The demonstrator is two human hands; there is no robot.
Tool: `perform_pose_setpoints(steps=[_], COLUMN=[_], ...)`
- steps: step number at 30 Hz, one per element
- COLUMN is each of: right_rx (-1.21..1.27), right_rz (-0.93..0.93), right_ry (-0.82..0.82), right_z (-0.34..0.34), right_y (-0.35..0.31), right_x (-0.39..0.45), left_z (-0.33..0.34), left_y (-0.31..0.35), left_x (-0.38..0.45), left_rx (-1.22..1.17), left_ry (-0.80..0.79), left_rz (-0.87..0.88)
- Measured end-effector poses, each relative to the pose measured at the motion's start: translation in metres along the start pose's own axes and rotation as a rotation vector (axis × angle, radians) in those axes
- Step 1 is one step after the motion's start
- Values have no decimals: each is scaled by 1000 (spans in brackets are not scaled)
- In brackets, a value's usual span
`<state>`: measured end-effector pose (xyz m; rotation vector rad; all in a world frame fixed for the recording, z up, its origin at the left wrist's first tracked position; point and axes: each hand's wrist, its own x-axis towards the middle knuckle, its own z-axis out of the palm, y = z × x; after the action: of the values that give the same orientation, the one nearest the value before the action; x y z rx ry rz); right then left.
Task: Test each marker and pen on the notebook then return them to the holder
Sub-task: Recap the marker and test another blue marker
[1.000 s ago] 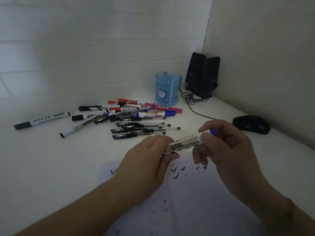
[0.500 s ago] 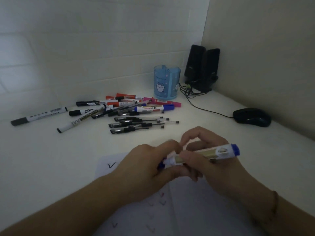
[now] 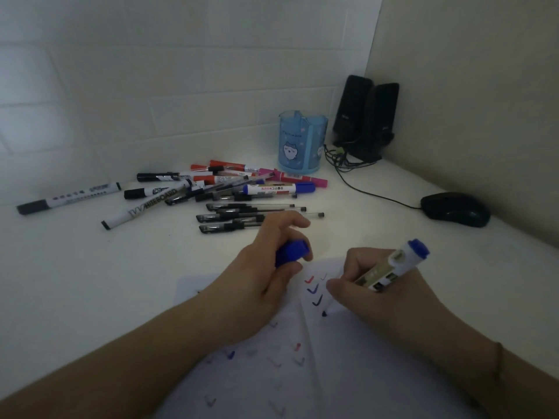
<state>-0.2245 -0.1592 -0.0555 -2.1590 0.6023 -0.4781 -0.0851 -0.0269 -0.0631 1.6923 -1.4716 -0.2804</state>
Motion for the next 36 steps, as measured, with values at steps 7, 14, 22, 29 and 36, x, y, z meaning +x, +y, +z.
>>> perform_pose_setpoints(steps=[7,14,22,29,36], right_rx=[1,134,657,709,672], right_rz=[-18,-56,-47,-79,-154], right_ry=[-47,70,-36,3,-112], right_z=[2,-4,-19,-25,-22], right_y=[1,-3,-4,-3,-9], right_x=[-1,-2,3,2,0], left_z=[-1,-3,-2,-3,-5], left_y=[2,4,-1,0,4], left_x=[1,2,0,2,-5], left_rx=[-21,92,24,-5,-86], left_ry=[17,70,113,125,153], left_rz=[-93,-29,-31,-12,145])
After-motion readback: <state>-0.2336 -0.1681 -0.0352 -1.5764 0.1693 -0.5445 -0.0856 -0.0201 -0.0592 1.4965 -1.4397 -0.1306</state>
